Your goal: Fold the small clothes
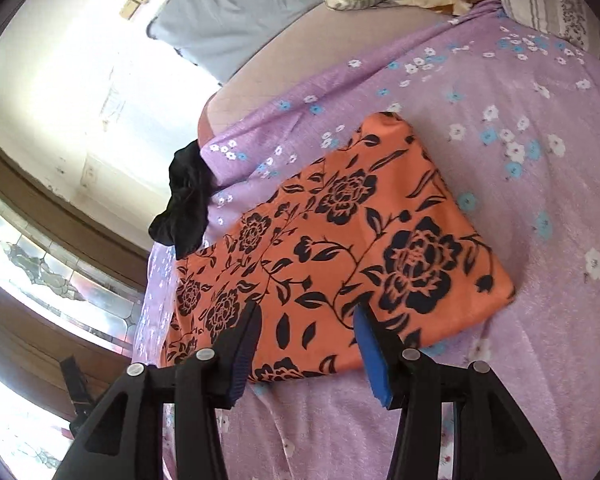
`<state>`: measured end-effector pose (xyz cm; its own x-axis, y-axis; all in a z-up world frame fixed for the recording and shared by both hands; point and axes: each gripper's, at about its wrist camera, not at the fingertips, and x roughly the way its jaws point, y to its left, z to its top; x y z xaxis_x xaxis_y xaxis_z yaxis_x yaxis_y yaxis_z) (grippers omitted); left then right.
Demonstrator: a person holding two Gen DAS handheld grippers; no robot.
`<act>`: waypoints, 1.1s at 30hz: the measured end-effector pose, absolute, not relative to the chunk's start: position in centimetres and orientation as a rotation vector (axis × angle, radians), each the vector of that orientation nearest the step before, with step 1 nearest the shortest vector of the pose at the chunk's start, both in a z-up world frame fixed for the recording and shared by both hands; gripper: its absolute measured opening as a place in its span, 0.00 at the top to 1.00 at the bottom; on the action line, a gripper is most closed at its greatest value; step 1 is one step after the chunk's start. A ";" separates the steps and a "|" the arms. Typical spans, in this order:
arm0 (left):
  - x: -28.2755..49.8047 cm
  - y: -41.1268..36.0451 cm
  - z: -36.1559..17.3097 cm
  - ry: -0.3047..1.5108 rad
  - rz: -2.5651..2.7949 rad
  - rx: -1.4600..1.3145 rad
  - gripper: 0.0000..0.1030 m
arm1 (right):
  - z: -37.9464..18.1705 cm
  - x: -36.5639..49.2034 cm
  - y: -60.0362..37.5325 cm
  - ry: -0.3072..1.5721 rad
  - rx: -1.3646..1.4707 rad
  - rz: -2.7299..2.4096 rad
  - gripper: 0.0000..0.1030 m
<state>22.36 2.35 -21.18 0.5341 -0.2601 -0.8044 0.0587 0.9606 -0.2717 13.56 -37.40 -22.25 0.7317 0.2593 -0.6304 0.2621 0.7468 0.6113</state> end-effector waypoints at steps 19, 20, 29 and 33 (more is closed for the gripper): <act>25.1 1.2 -22.0 1.002 -0.147 -0.106 0.14 | -24.7 19.0 -31.8 0.848 0.723 0.152 0.62; 25.7 1.5 -22.7 1.032 -0.125 -0.116 0.14 | -25.0 19.4 -30.9 0.855 0.722 0.170 0.62; 27.2 5.4 -24.6 1.150 -0.101 -0.336 0.11 | -27.4 21.8 -27.6 0.998 0.711 0.215 0.61; 25.8 7.0 -24.4 1.160 -0.141 -0.438 0.11 | -26.4 19.9 -30.8 0.954 0.814 0.202 0.40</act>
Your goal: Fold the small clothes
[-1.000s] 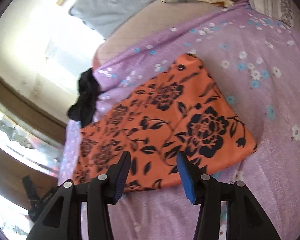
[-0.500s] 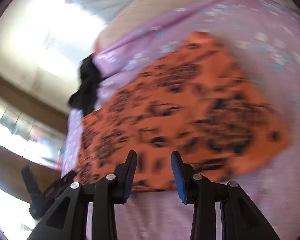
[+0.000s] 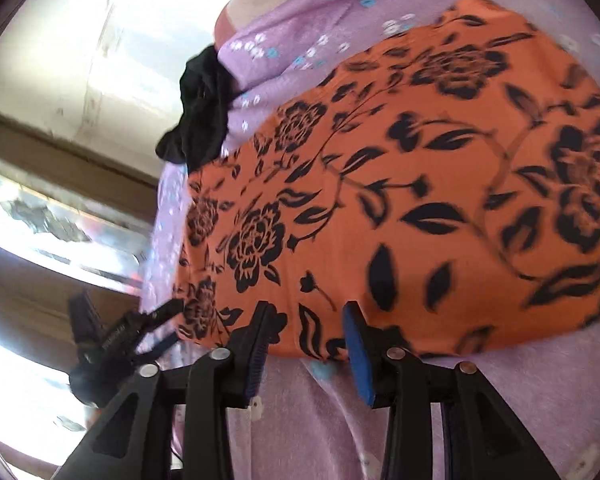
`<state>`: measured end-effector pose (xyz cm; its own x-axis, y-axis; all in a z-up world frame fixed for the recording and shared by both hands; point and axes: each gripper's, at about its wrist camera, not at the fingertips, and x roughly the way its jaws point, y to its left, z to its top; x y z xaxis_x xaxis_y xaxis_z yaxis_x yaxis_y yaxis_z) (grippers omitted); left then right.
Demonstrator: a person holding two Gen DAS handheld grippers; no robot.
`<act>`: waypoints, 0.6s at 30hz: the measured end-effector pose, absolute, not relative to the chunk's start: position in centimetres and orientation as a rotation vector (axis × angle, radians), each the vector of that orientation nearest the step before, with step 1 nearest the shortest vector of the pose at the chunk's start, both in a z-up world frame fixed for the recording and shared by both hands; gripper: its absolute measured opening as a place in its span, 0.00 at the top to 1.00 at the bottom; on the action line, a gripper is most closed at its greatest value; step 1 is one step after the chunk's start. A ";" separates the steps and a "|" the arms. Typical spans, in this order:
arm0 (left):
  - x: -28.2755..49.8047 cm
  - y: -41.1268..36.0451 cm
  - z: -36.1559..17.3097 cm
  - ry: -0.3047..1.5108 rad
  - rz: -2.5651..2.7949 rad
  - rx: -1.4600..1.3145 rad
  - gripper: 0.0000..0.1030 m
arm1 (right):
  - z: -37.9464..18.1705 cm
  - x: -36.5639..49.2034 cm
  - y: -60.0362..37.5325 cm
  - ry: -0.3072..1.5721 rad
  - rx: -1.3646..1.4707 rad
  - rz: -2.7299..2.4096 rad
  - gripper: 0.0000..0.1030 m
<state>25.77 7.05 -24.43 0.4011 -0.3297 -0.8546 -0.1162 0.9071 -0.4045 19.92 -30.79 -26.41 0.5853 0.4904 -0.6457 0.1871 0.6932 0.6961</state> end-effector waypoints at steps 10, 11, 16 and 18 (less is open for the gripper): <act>24.6 5.5 -25.8 1.215 -0.244 -0.593 0.11 | -27.5 13.0 -39.4 0.908 1.096 0.018 0.37; 24.8 5.4 -26.0 1.212 -0.240 -0.632 0.10 | -27.8 12.3 -40.3 0.904 1.127 -0.006 0.37; 27.2 4.9 -26.7 1.141 -0.209 -0.734 0.08 | -29.9 11.1 -43.5 0.869 1.274 -0.118 0.36; 27.9 4.8 -27.0 1.106 -0.204 -0.773 0.02 | -30.7 12.1 -43.7 0.855 1.308 -0.119 0.36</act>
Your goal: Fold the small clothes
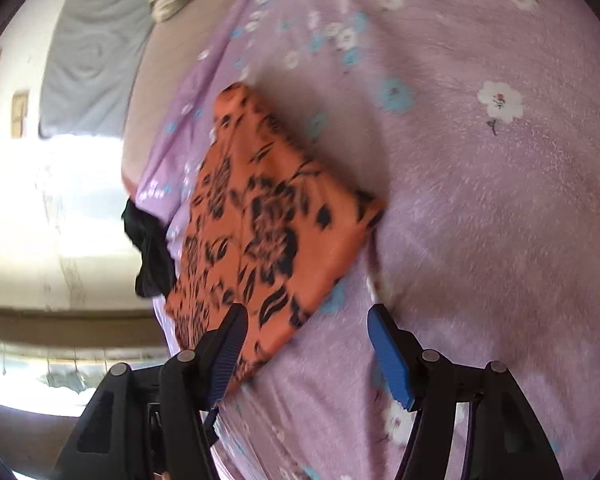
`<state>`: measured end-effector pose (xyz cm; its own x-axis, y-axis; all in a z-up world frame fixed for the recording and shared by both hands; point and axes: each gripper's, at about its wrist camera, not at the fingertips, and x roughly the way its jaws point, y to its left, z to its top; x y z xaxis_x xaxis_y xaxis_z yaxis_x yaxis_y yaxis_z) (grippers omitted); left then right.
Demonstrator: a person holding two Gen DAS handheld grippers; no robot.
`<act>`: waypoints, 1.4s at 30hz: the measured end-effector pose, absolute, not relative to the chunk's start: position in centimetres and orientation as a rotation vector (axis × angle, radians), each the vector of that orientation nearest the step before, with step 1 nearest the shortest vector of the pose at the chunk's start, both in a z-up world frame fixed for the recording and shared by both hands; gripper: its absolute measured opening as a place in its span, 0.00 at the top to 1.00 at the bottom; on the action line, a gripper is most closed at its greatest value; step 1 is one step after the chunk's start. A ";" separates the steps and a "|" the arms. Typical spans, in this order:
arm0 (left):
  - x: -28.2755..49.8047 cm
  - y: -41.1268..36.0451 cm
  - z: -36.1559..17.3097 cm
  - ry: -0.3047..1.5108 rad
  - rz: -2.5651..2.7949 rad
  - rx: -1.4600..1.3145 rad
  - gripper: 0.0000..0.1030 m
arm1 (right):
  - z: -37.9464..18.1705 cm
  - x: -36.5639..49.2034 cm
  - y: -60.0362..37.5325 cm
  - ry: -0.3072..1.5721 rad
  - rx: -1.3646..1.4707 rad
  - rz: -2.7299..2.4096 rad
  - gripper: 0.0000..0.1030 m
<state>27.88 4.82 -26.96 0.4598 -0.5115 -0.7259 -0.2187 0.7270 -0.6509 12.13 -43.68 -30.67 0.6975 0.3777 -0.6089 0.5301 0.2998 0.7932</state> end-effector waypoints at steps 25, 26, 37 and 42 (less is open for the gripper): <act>29.1 2.4 -27.0 0.982 -0.175 -0.605 0.79 | -28.7 21.3 -39.7 0.676 1.045 -0.133 0.84; 28.9 2.3 -26.9 0.979 -0.174 -0.603 0.80 | -28.1 21.1 -39.7 0.661 1.031 -0.127 0.84; 22.2 3.3 -23.3 0.994 -0.217 -0.510 0.80 | -24.4 15.4 -38.5 0.644 0.923 -0.115 0.85; 23.4 4.3 -26.5 1.161 -0.199 -0.542 0.70 | -29.0 15.8 -40.5 0.906 1.047 -0.058 0.80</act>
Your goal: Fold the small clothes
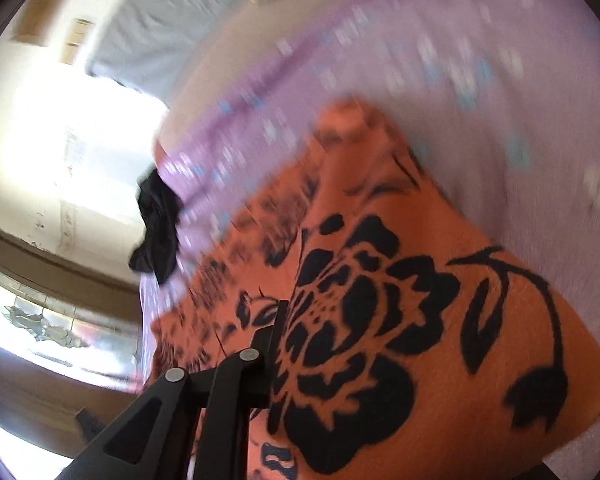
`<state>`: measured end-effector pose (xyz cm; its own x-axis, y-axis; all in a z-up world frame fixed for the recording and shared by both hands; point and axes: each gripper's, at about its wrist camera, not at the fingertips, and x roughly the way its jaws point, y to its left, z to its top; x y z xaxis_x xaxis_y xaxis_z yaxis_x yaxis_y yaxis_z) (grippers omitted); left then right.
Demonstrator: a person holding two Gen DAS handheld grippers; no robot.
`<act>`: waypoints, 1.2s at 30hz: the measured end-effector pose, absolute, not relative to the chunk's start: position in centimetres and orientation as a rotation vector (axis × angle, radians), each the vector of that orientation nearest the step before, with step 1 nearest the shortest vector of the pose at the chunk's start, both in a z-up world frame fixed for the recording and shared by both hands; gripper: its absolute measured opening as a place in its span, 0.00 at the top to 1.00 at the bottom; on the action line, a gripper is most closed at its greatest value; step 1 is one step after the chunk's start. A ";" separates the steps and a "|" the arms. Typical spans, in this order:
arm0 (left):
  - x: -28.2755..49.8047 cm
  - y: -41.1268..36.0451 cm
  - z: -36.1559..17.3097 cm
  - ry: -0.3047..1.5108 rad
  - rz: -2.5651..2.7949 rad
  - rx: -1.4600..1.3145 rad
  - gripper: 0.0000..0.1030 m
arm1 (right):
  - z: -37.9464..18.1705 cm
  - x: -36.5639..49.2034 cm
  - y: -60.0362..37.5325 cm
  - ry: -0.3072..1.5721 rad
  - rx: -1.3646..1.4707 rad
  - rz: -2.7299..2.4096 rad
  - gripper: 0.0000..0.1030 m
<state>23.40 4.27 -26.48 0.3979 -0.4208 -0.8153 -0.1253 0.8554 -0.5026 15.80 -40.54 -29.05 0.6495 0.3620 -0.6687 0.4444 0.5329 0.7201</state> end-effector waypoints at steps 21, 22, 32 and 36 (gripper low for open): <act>24.3 3.6 -23.4 1.085 -0.204 -0.287 0.42 | -30.9 14.0 -42.9 0.864 1.296 -0.093 0.45; 24.6 3.1 -24.7 1.119 -0.179 -0.255 0.43 | -30.9 13.9 -43.0 0.863 1.298 -0.091 0.45; 22.7 0.5 -20.4 0.903 -0.326 -0.258 0.40 | -30.5 12.9 -44.0 0.868 1.334 -0.052 0.39; 23.5 -2.6 -21.1 0.932 -0.404 -0.266 0.33 | -30.3 12.0 -44.5 0.849 1.355 -0.053 0.37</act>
<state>23.49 -2.59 -21.06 0.5293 -0.4470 -0.7212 0.2210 0.8933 -0.3915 11.97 -44.49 -30.33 0.7089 0.4295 -0.5595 0.4958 0.2607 0.8284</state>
